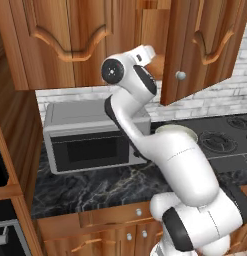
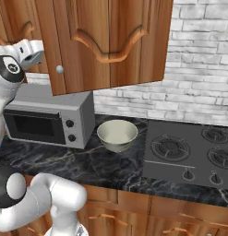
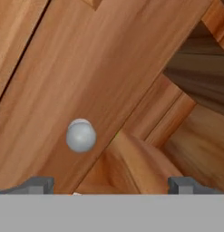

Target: Open the cabinet. Pick the peach and orange from the cabinet and place them into the bowl. Then close the cabinet.

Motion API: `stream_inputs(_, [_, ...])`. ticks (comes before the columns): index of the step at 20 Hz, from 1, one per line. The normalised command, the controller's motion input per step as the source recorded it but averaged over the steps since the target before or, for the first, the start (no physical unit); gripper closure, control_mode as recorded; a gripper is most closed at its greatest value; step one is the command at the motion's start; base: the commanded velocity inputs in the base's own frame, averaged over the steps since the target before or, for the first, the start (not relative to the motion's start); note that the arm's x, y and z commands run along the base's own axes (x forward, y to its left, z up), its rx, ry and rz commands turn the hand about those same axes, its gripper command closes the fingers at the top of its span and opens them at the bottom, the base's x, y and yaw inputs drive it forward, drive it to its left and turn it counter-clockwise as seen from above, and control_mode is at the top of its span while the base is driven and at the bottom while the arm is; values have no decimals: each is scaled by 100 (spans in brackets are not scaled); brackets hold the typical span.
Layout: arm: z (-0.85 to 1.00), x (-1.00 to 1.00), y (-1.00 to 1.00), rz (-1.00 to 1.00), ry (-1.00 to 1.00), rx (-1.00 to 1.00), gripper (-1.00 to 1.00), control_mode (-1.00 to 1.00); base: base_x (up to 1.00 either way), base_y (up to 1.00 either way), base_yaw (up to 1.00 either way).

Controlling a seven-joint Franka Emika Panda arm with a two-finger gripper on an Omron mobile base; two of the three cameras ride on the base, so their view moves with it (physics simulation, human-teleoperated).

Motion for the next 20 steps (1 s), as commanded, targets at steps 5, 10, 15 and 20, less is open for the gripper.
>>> stream_inputs(5, [-13,59,-34,-2,6,0,-100,-100,0,0,0])
stream_inputs(10, [18,-43,-76,-13,-3,0,-100,-100,0,0,0])
stream_inputs(15, [35,-100,-86,-22,-14,0,-100,-100,0,0,0])
stream_inputs(20, [10,-89,-100,-31,-14,0,-100,-100,0,0,0])
